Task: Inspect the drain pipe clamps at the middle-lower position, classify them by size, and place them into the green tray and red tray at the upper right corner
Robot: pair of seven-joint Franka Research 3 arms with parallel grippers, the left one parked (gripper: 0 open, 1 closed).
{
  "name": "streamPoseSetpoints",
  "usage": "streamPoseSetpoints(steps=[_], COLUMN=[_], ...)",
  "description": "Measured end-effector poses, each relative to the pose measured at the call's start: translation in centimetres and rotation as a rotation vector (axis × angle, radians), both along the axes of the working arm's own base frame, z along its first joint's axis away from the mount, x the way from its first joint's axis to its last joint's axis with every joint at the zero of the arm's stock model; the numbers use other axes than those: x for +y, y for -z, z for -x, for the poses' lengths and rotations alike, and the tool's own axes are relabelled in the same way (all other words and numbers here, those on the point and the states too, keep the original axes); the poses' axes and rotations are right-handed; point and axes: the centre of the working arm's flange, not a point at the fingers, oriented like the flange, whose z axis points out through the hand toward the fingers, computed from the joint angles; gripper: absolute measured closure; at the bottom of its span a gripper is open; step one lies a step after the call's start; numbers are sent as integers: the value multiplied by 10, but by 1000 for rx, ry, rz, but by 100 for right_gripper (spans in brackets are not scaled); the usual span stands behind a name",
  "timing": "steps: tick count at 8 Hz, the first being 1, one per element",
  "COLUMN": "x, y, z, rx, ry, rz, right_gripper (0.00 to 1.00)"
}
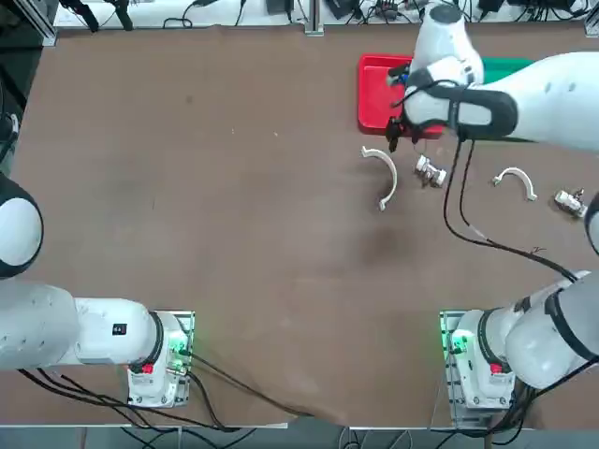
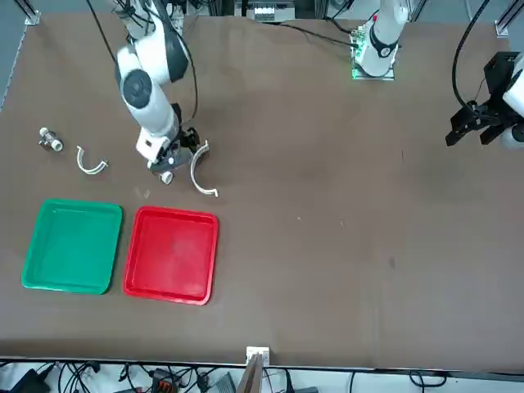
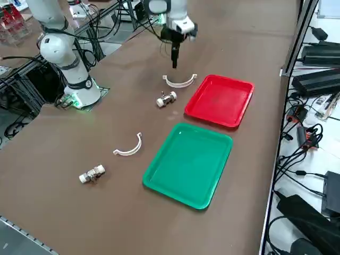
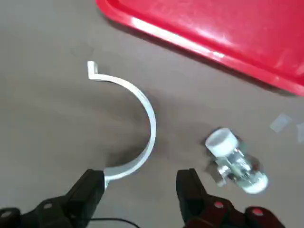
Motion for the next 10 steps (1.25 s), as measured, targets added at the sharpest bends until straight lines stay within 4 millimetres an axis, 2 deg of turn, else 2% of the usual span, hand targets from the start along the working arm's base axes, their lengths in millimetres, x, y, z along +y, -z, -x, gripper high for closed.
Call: streamPoseSetpoints(steps=[2,3,5,6,7,10], x=[0,2,6,7,9,10], y=[51,68,94,98,97,103], z=[-8,-15,-26,-30,-34,-37], rx=[25,39,61,61,54,56], ry=[3,4,4,5,6,6], rz=[26,38,56,58,56,59], right_gripper=[15,17,37,44,58,65])
